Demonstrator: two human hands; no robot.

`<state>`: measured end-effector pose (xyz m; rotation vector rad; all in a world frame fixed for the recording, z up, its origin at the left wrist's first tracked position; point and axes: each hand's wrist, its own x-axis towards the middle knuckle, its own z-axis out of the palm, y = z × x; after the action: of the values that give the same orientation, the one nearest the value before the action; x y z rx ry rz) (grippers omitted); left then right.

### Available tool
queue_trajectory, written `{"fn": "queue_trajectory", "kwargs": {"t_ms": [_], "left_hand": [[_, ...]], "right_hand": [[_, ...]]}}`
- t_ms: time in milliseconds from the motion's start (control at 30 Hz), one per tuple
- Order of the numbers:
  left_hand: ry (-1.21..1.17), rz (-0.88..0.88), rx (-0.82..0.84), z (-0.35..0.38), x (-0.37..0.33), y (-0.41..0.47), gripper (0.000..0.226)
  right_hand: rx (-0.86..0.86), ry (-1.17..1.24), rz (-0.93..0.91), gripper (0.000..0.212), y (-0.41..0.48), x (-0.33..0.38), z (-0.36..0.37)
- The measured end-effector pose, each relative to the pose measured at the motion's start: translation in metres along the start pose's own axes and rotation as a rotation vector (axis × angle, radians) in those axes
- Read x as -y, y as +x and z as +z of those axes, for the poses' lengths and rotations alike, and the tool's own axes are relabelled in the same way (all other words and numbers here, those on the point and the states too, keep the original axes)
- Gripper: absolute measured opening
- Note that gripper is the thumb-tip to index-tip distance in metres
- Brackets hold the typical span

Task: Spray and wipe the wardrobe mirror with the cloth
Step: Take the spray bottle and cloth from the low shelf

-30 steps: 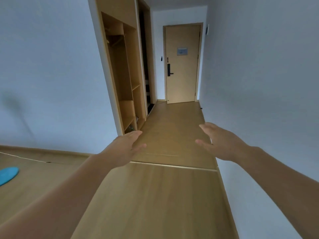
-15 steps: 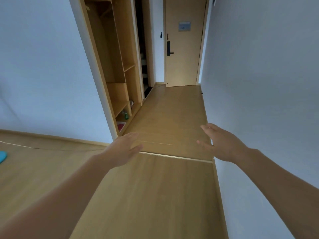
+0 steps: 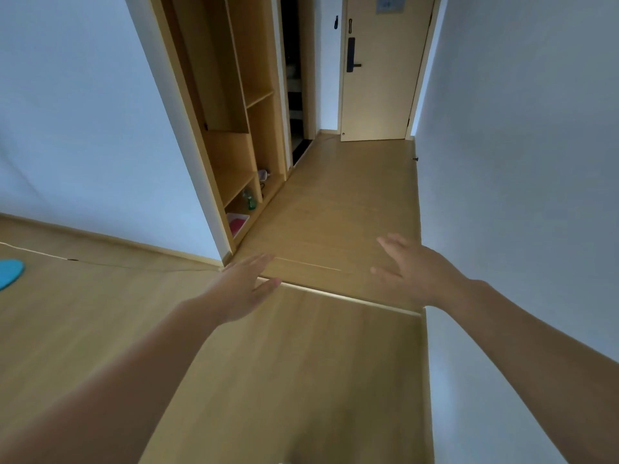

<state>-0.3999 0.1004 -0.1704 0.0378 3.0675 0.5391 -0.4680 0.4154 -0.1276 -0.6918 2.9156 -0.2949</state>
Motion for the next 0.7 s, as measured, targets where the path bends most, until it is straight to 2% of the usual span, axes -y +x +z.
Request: {"fn": "queue_trajectory", "kwargs": {"t_ms": [200, 367, 467, 700], "left_hand": [[-0.020, -0.017, 0.059, 0.015, 0.026, 0.089, 0.062], [-0.041, 0.003, 0.098, 0.018, 0.053, 0.185, 0.062], [-0.010, 0.031, 0.155, 0.017, 0.060, 0.234, 0.063], [-0.003, 0.077, 0.175, 0.017, 0.066, 0.321, 0.060]], "right_hand": [[0.014, -0.004, 0.016, 0.068, 0.074, -0.029, 0.009], [0.034, 0.008, 0.097, 0.068, 0.146, -0.061, 0.014], [0.048, 0.013, 0.136, 0.067, 0.185, -0.074, 0.014], [0.056, 0.007, 0.157, 0.067, 0.267, -0.099, 0.012]]}}
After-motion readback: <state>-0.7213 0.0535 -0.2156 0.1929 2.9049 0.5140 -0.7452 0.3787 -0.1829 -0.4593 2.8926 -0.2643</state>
